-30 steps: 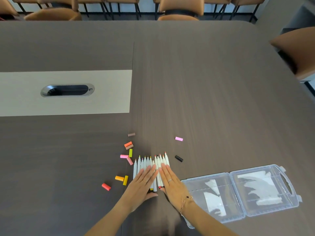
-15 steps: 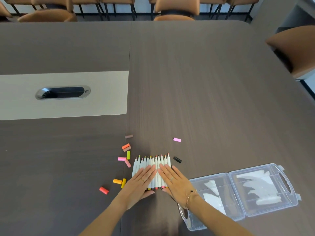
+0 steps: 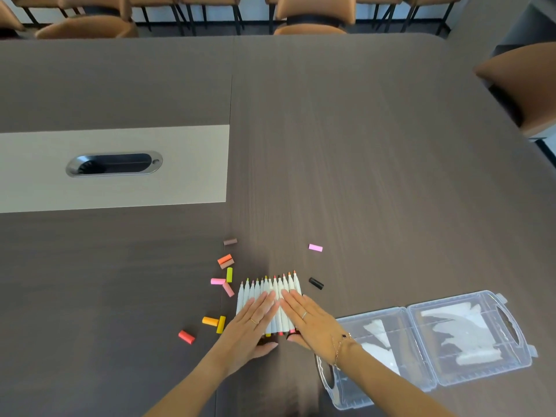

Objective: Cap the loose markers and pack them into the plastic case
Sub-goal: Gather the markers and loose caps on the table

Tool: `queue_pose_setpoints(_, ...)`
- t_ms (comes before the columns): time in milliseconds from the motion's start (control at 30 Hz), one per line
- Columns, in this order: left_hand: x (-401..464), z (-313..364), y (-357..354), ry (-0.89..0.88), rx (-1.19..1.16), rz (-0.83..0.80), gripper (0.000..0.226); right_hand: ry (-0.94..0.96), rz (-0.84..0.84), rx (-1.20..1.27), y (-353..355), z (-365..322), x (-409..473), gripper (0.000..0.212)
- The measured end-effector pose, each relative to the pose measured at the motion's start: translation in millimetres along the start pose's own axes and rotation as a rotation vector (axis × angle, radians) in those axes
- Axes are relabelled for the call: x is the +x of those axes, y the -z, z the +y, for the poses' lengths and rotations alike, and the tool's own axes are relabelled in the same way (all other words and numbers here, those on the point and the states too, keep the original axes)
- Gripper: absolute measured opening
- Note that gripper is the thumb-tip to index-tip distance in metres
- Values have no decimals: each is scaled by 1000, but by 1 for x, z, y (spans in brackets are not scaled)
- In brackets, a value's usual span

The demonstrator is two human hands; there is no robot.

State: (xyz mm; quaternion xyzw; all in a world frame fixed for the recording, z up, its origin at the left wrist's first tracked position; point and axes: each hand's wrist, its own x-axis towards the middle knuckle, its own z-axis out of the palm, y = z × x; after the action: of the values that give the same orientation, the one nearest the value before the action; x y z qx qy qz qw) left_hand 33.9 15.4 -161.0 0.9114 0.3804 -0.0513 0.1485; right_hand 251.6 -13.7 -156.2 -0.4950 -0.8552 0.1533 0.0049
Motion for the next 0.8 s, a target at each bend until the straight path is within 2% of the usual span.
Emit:
queue_pose_setpoints(100,-19,-10,15,31,-30,61,66,-106,104,48,14,3,-3,65)
queue_pose_setpoints(200,-48,-32,32,108,-104,114,41,-257,207,152,27,16,-2,46)
queue_pose_setpoints(300,-74,-49,44,49,-69,33,29,-368,205,156,41,29,3,46)
queue_pose_setpoints(500,-82,-45,43,-77,2,-43,32,-552,144,248,49,32,15,37)
queue_pose_setpoints(633,-72,-28,42,-38,7,-49,33,-628,88,277,46,29,18,36)
queue_pose_setpoints(800,-70,-21,31,13,46,-136,31,-631,17,234,40,32,20,38)
